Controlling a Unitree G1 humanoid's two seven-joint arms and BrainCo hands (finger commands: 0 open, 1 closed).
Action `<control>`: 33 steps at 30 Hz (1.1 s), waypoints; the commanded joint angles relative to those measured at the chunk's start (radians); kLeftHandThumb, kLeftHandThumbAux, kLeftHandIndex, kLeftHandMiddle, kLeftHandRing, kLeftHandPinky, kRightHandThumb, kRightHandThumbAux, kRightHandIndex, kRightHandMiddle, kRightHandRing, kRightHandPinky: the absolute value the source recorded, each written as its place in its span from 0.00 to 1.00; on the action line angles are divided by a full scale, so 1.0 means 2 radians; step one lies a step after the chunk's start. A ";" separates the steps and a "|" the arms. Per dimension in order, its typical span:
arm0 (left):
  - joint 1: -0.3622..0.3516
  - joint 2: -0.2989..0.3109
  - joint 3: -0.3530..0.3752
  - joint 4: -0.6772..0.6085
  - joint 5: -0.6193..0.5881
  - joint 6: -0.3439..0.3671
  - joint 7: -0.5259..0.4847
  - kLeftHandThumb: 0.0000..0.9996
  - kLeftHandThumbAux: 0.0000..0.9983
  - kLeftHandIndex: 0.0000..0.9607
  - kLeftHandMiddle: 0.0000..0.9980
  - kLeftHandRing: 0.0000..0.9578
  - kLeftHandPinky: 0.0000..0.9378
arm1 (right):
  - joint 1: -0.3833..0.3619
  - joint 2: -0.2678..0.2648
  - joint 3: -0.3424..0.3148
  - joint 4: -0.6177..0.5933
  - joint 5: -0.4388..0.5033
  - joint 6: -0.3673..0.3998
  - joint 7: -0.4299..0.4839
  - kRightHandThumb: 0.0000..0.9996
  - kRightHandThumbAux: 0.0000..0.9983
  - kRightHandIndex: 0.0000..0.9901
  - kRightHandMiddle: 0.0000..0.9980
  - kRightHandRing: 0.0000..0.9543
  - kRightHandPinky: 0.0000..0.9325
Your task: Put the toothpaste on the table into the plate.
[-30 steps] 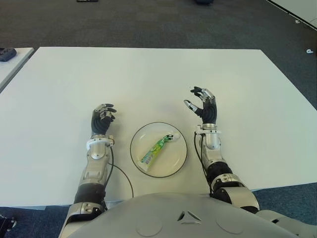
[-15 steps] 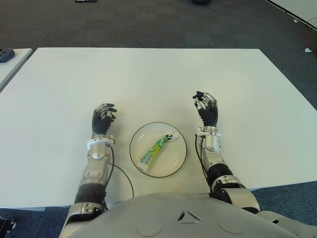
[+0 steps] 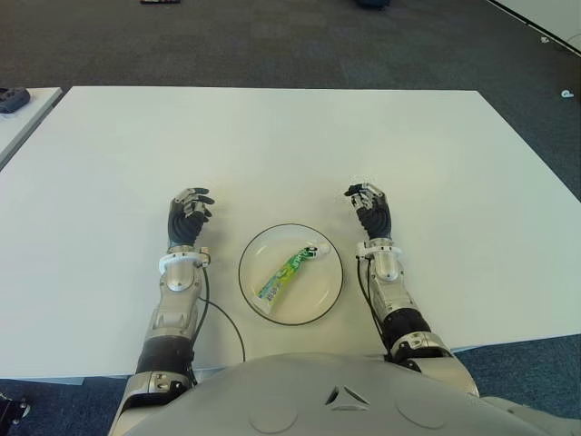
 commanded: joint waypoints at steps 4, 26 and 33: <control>0.003 -0.002 -0.005 -0.002 0.000 0.004 -0.007 0.83 0.68 0.40 0.51 0.67 0.65 | 0.019 -0.005 0.008 -0.035 -0.009 0.048 0.005 0.71 0.73 0.43 0.48 0.48 0.49; 0.009 0.000 -0.003 -0.005 -0.004 0.012 -0.015 0.83 0.68 0.41 0.50 0.66 0.64 | 0.030 -0.007 0.014 -0.083 -0.002 0.112 0.016 0.71 0.73 0.42 0.46 0.46 0.48; 0.007 0.001 -0.001 -0.002 -0.003 0.017 -0.015 0.83 0.68 0.41 0.50 0.66 0.64 | 0.034 -0.007 0.016 -0.095 -0.002 0.122 0.025 0.71 0.73 0.42 0.46 0.46 0.47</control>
